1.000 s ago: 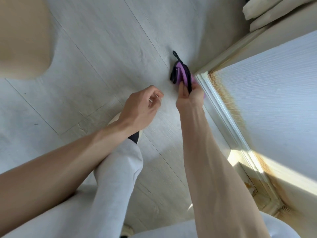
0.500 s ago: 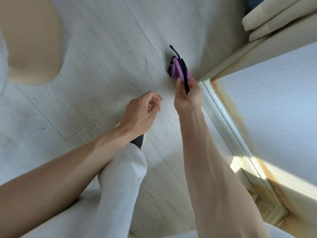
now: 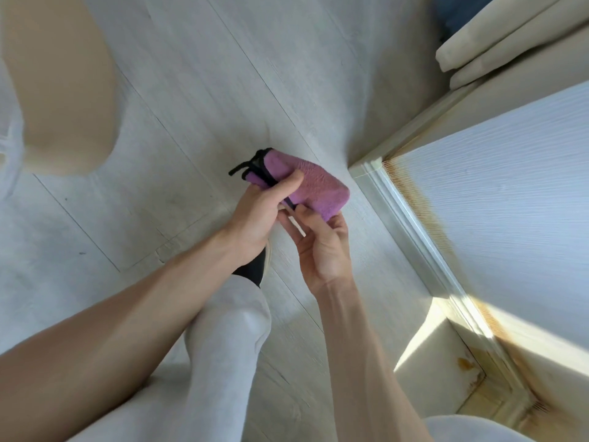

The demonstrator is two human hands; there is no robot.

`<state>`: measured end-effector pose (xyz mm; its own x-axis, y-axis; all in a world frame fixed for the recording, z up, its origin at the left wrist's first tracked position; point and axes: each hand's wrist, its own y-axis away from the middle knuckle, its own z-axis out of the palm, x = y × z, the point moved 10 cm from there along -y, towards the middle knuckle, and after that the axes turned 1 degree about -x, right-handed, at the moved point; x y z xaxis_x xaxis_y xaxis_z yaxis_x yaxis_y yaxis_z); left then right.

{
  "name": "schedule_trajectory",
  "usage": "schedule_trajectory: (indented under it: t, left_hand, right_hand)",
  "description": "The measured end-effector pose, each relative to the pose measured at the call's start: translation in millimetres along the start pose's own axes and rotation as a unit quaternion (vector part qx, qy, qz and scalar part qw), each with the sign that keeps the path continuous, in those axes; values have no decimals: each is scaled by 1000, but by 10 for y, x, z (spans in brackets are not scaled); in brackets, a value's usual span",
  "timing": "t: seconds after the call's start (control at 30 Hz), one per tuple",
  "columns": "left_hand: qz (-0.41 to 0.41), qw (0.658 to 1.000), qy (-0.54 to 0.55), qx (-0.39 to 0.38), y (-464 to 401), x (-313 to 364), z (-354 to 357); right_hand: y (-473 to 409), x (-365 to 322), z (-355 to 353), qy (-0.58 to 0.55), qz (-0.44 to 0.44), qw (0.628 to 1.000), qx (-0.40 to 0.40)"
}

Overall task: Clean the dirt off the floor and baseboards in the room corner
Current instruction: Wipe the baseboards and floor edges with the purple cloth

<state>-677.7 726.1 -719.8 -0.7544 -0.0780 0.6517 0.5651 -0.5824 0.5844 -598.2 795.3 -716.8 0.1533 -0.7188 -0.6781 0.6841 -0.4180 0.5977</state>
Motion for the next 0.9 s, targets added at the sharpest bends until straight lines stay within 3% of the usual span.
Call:
schedule_trajectory:
  t: [0.1, 0.2, 0.3, 0.37, 0.53, 0.67, 0.73, 0.83, 0.9]
  left_hand:
    - [16, 998, -22, 51, -37, 74, -225]
    - [5, 999, -40, 20, -90, 131, -293]
    - [-31, 998, -30, -43, -80, 109, -169]
    - [-12, 998, -54, -38, -78, 179, -149]
    - [25, 999, -23, 32, -112, 294, -304]
    - [-57, 996, 25, -66, -59, 119, -89]
    - [-65, 994, -13, -82, -66, 106, -60]
    - [-50, 992, -114, -8, -166, 77, -225]
    - [-23, 984, -168, 62, -270, 101, -383]
  right_hand:
    - [77, 80, -170, 107, 42, 992, 45]
    - [83, -74, -380, 134, 16, 983, 127]
    - [-9, -242, -212, 173, 8, 983, 55]
    - [-37, -309, -55, 198, 9, 980, -6]
    - [-24, -345, -41, 266, -4, 964, -23]
    - [-43, -232, -35, 273, 15, 962, -30]
    - [-78, -193, -36, 276, 13, 961, -21]
    - [-137, -146, -120, 314, 15, 949, -13]
    - [-211, -270, -313, 410, -33, 911, 36]
